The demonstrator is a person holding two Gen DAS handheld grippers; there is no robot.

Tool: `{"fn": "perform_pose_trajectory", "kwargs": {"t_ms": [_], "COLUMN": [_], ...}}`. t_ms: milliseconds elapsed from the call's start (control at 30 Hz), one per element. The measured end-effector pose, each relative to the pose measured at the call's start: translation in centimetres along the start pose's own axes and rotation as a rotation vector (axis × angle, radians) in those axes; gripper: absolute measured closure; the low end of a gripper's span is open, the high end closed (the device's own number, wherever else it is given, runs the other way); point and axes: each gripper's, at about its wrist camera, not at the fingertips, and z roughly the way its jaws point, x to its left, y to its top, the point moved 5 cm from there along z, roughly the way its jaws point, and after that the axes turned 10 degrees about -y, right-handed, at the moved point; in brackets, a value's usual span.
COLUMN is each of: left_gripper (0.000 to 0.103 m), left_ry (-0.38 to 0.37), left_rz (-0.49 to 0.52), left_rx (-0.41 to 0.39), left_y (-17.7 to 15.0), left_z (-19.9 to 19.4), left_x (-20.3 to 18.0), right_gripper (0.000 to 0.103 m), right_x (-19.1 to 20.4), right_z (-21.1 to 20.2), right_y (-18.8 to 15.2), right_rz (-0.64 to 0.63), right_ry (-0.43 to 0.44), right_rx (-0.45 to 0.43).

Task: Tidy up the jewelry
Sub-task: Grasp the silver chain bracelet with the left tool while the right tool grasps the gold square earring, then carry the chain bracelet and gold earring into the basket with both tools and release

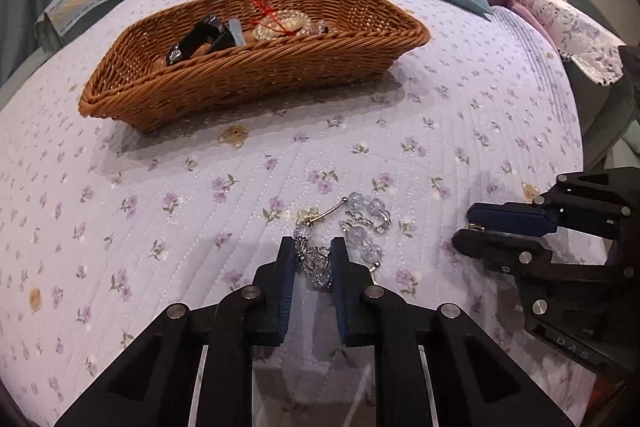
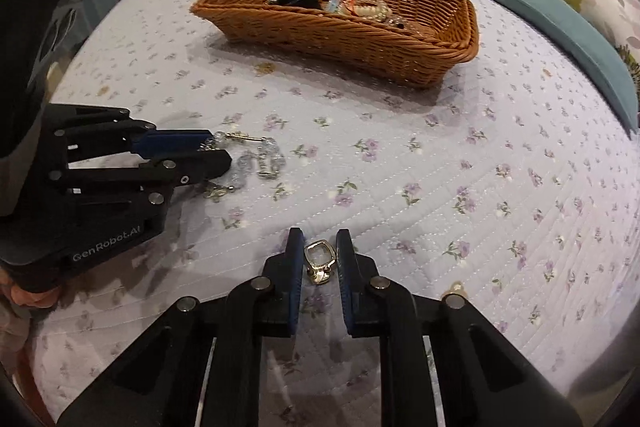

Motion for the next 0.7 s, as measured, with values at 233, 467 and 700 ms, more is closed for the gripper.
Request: {"fn": "perform_pose_trajectory", "kwargs": {"t_ms": [233,467,700], "left_gripper": [0.088,0.088,0.088], "left_ry": [-0.173,-0.328,-0.335], "left_rz": [-0.072,-0.137,-0.110], "left_rx": [-0.138,-0.283,-0.381], "left_y": [0.2,1.7,5.4], "left_z": [-4.8,-9.6,-12.7], "left_x": [-0.3,1.1,2.8], "right_gripper": [0.084,0.084,0.084], "right_x": [-0.6,-0.8,-2.1], "right_z": [-2.3,-6.1,-7.6], "right_y": [0.3,2.7,7.3], "right_rz": [0.037,0.027,0.006], "right_ry": [0.110,0.124,0.082], "right_rx": [-0.037,-0.125,-0.201]}}
